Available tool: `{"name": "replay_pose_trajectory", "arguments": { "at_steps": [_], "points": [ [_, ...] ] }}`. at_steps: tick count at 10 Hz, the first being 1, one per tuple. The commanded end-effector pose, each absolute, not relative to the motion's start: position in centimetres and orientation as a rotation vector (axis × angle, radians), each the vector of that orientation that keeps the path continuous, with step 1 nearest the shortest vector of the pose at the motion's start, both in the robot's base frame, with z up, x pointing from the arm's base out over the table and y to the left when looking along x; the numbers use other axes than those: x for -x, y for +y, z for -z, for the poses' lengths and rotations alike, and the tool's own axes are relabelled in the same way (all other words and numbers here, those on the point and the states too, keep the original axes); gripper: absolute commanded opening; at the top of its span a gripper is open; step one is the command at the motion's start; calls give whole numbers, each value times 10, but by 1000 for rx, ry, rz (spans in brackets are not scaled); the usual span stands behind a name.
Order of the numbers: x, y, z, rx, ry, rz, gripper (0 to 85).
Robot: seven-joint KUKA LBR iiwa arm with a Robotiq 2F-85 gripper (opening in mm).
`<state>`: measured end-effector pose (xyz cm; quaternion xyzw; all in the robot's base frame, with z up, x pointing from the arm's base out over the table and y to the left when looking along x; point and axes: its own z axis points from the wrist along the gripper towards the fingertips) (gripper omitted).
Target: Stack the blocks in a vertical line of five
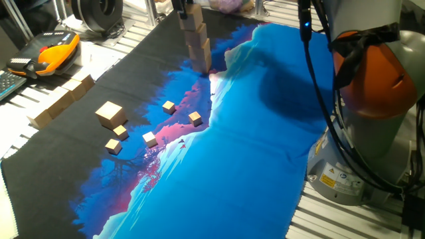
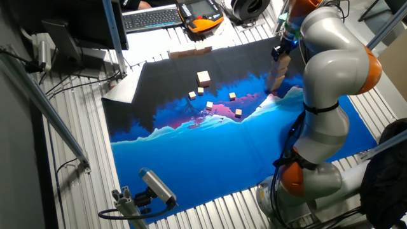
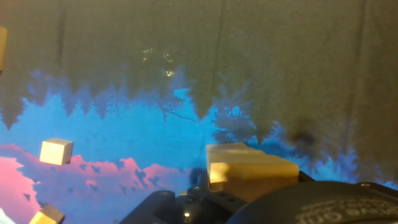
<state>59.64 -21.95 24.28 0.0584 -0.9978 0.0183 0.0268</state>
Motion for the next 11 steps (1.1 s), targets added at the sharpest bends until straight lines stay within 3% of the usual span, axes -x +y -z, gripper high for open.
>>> {"name": "replay_pose_trajectory", "arguments": {
  "at_steps": [1,11],
  "points": [
    [-596,-220,-243,-162,-3077,-62,0],
    [-578,-223,-248,-194,-3092,-70,0]
  ]
}}
